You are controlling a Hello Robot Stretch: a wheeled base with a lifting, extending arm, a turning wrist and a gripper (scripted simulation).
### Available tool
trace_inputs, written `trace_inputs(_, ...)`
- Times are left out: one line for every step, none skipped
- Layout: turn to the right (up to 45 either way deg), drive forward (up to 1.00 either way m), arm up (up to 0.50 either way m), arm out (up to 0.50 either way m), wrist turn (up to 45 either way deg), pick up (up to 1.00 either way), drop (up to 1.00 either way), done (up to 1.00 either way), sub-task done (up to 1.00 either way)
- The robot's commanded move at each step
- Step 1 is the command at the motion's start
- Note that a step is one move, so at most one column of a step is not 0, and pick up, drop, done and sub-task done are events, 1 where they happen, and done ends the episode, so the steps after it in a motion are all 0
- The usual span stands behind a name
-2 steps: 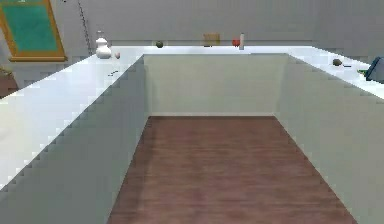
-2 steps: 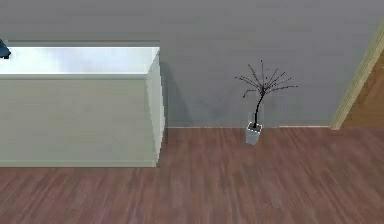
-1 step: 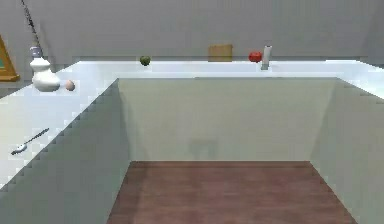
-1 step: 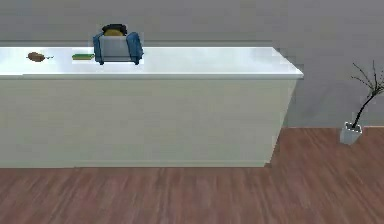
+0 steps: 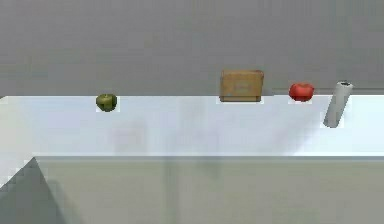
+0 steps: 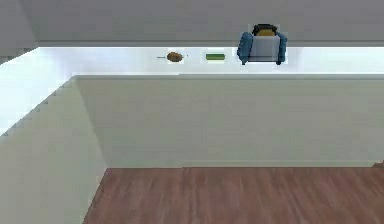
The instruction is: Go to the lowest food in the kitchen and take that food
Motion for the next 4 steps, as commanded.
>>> trace_inputs(45.0, 0.0, 0.0, 0.0, 0.0, 0.0, 0.0, 0.0, 0.0)
trace_inputs(45.0, 0.0, 0.0, 0.0, 0.0, 0.0, 0.0, 0.0, 0.0)
trace_inputs(45.0, 0.0, 0.0, 0.0, 0.0, 0.0, 0.0, 0.0, 0.0)
trace_inputs(42.0, 0.0, 0.0, 0.0, 0.0, 0.0, 0.0, 0.0, 0.0)
